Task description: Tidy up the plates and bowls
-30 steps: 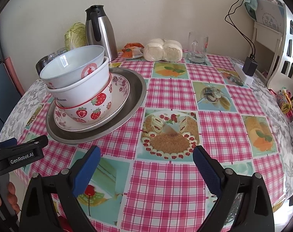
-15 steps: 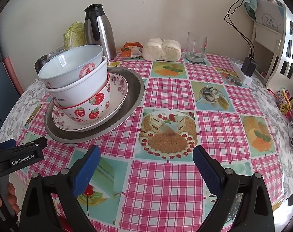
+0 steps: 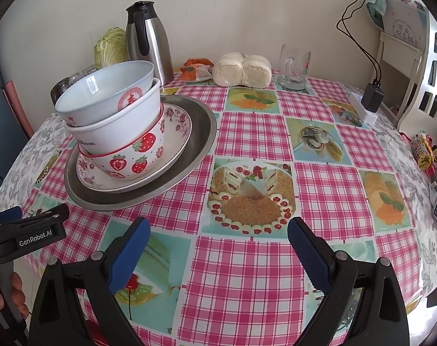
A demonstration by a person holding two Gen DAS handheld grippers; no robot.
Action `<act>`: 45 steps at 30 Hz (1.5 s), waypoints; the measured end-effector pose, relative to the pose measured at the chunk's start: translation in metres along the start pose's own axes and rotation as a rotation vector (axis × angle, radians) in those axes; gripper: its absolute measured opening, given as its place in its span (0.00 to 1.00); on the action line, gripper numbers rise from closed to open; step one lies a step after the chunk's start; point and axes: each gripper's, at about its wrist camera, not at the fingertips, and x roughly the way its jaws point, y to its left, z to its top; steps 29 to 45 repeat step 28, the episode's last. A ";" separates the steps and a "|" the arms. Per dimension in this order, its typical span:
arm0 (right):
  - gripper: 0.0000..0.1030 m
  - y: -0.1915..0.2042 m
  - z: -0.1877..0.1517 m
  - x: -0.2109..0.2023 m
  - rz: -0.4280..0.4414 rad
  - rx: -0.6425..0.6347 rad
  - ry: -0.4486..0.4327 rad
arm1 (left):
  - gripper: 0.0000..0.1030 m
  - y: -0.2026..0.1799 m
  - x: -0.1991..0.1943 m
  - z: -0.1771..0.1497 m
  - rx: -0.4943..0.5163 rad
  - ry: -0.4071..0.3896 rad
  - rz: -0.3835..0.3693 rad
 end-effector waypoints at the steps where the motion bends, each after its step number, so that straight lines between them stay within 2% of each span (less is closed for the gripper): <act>1: 0.94 0.000 0.000 0.000 -0.001 -0.001 0.002 | 1.00 0.000 0.000 0.000 0.002 0.001 0.001; 25: 0.94 0.001 -0.001 0.007 -0.008 0.004 0.027 | 1.00 0.002 0.002 -0.002 0.012 -0.001 0.019; 45: 0.94 0.000 0.000 0.007 -0.007 0.007 0.028 | 1.00 0.002 0.003 -0.002 0.015 0.003 0.006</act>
